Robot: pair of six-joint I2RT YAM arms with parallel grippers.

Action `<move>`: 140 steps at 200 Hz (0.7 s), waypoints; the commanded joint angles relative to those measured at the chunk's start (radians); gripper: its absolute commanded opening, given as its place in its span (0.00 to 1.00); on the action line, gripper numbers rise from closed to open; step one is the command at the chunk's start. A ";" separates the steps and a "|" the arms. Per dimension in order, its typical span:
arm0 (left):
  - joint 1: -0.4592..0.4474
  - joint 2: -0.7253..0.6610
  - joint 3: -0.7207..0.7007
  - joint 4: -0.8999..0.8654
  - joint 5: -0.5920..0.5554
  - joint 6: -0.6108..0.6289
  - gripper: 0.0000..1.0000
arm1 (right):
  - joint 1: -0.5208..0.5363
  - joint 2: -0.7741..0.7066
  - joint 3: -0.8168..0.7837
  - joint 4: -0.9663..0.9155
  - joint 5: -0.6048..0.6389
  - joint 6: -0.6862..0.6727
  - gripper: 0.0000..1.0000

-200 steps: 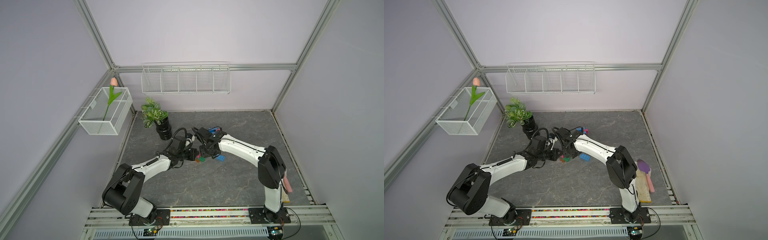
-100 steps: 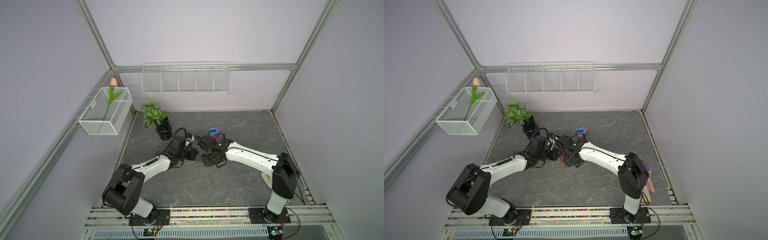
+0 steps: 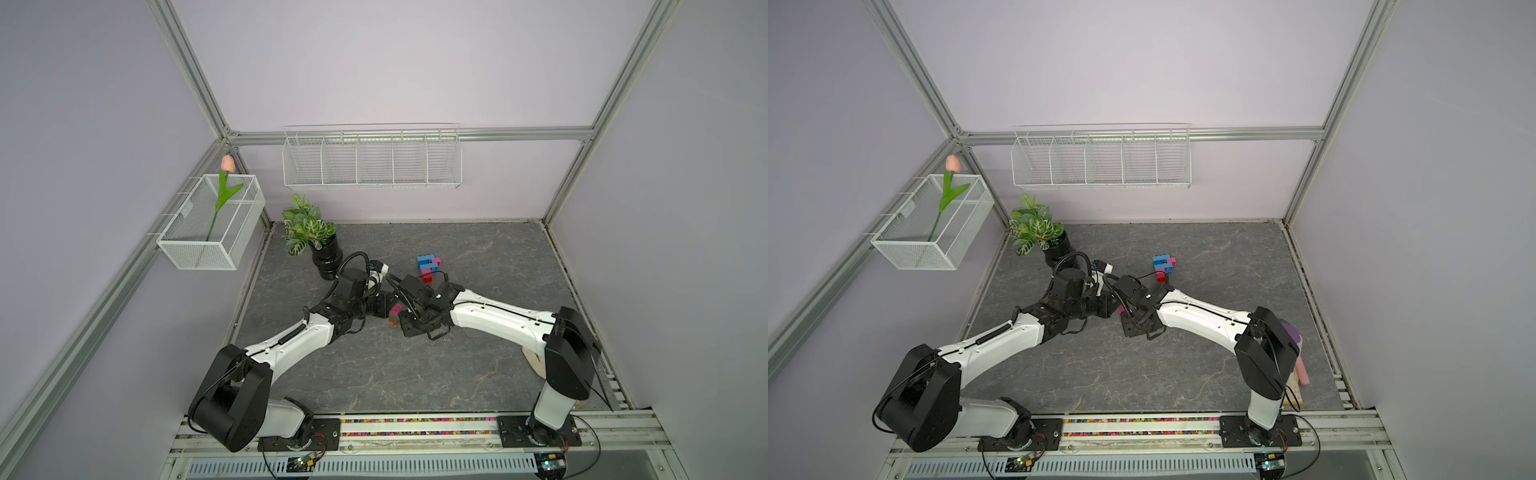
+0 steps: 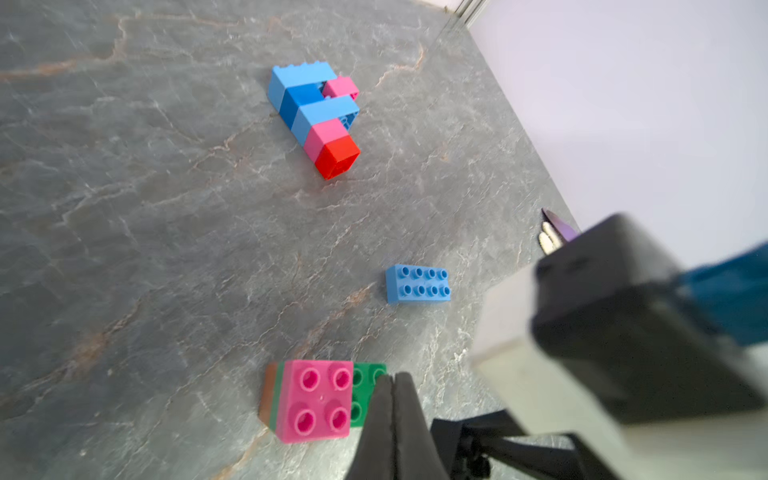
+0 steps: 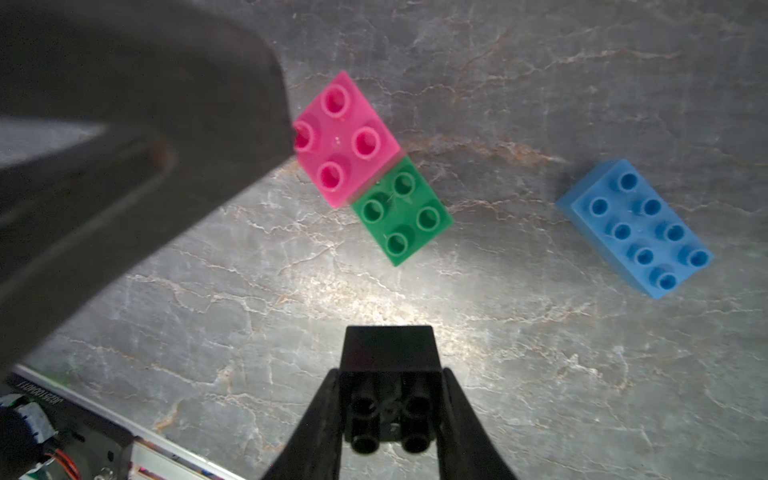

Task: Assemble the letter p with lego
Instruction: Adjust the lego brick at the center of the board.

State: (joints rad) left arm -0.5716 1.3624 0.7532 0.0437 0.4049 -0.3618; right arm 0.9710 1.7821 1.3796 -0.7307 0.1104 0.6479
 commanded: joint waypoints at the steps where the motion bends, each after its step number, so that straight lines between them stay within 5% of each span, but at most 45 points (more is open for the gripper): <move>1: -0.005 -0.039 -0.002 -0.021 -0.028 0.002 0.00 | 0.014 0.053 -0.008 0.034 -0.029 0.048 0.19; 140: -0.005 -0.130 -0.027 -0.095 -0.082 0.012 0.00 | -0.027 0.112 -0.005 0.049 0.107 0.027 0.19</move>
State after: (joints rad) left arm -0.5701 1.2686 0.7460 -0.0360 0.3367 -0.3611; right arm 0.9634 1.8786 1.3800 -0.6964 0.1814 0.6765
